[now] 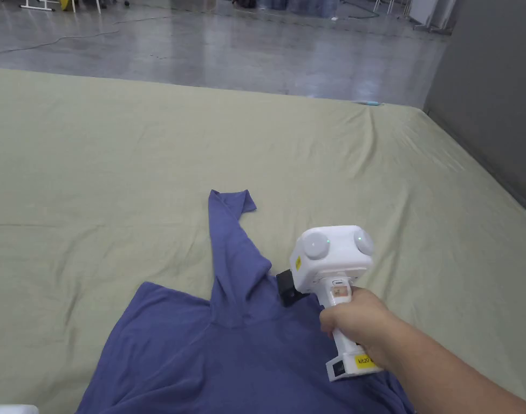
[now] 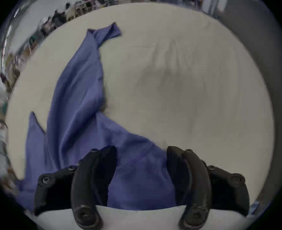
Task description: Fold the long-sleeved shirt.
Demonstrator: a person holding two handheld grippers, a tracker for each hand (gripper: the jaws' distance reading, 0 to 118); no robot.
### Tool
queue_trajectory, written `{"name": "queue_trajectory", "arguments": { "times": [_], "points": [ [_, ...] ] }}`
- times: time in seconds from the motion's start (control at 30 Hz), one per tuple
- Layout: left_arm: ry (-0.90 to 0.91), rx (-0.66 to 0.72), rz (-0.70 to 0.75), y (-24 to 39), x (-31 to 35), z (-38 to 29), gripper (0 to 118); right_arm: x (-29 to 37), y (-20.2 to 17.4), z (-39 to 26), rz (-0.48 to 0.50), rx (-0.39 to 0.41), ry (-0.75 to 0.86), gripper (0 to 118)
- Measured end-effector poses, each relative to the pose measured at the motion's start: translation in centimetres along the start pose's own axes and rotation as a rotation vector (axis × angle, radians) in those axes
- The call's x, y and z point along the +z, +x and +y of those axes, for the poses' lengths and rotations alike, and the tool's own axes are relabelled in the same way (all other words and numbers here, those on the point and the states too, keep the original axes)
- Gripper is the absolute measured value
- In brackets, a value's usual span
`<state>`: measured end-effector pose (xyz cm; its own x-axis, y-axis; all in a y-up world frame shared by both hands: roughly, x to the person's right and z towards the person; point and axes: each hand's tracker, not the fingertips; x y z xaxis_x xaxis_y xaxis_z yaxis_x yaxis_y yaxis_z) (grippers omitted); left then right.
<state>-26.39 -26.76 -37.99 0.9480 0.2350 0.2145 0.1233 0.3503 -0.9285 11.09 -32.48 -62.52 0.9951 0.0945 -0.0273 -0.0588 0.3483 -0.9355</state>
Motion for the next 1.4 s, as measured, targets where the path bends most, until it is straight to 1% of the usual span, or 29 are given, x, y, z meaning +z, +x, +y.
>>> {"name": "queue_trajectory", "arguments": {
  "times": [0.03,0.07,0.1,0.17,0.23,0.27,0.37,0.47,0.53,0.6,0.67,0.7,0.77,0.8,0.87,0.93,1.0,1.07,1.1,1.17,1.2,1.23,1.27,1.3,1.4],
  "points": [
    [0.001,0.004,0.002,-0.1,0.0,0.0,10,0.4,-0.6,-0.3,0.001,0.049,0.010,14],
    [0.004,0.007,0.005,-0.1,0.1,0.0,10,1.0,-1.0,-0.8,0.026,0.076,0.019,3],
    [0.008,0.011,0.011,-0.1,0.1,0.1,10,1.5,-1.6,-1.5,0.052,0.108,0.013,3],
    [0.010,0.025,0.010,-0.3,0.2,0.2,10,2.8,-1.9,-3.0,0.036,0.177,0.008,3],
    [0.024,0.047,0.000,-0.6,0.5,0.4,10,5.4,-1.1,-4.4,0.040,0.187,0.077,3],
    [0.029,0.053,-0.001,-0.6,0.8,0.5,10,7.3,-0.2,-5.0,0.053,0.170,0.117,3],
    [0.052,0.050,-0.003,-0.5,2.1,1.5,10,14.0,3.4,-6.3,0.103,0.075,0.216,3],
    [0.090,0.022,-0.009,0.1,3.8,2.8,10,20.8,7.3,-7.4,0.105,-0.007,0.302,3],
    [0.121,0.005,-0.010,0.7,5.0,3.9,10,25.3,9.4,-8.5,0.109,-0.024,0.366,3],
    [0.154,-0.013,-0.028,1.1,6.2,5.2,10,29.9,10.7,-9.9,0.088,-0.046,0.434,3],
    [0.189,-0.024,-0.051,1.8,7.5,6.6,10,33.6,11.5,-11.1,0.076,-0.045,0.485,3],
    [0.202,-0.039,-0.060,2.3,8.3,7.5,10,35.5,11.3,-11.7,0.075,-0.047,0.520,3],
    [0.236,-0.068,-0.067,3.3,9.8,9.1,10,38.1,11.5,-12.3,0.063,-0.048,0.573,3],
    [0.252,-0.076,-0.077,3.7,10.5,10.0,10,39.3,11.6,-12.3,0.041,-0.056,0.598,3],
    [0.281,-0.068,-0.136,4.0,11.9,11.9,10,41.1,11.7,-12.1,0.019,-0.087,0.643,3],
    [0.290,-0.049,-0.191,3.9,13.5,14.3,10,42.9,12.5,-11.2,0.032,-0.122,0.684,3],
    [0.326,-0.036,-0.199,3.7,15.5,17.6,10,44.5,12.9,-9.3,0.019,-0.118,0.698,3],
    [0.373,-0.038,-0.159,4.0,17.7,20.9,10,45.8,13.2,-6.7,0.007,-0.115,0.718,2],
    [0.411,-0.064,-0.118,4.4,19.0,22.7,10,46.5,13.3,-5.0,-0.001,-0.110,0.729,3],
    [0.477,-0.098,-0.096,5.5,21.0,26.0,9,47.8,13.2,-1.8,-0.024,-0.097,0.758,3],
    [0.486,-0.080,-0.112,5.8,22.0,27.7,9,48.5,12.9,0.1,-0.070,-0.062,0.770,3],
    [0.478,-0.074,-0.118,6.0,22.7,29.4,9,48.8,12.6,1.6,-0.102,-0.061,0.794,3],
    [0.481,-0.073,-0.110,6.4,23.4,31.3,9,49.0,12.2,3.3,-0.141,-0.049,0.804,3],
    [0.499,-0.083,-0.066,6.7,24.1,33.1,9,49.2,12.0,5.1,-0.178,-0.030,0.795,3],
    [0.542,-0.064,0.013,6.5,25.9,37.9,9,50.0,12.6,9.8,-0.185,-0.098,0.806,3]
  ]
}}
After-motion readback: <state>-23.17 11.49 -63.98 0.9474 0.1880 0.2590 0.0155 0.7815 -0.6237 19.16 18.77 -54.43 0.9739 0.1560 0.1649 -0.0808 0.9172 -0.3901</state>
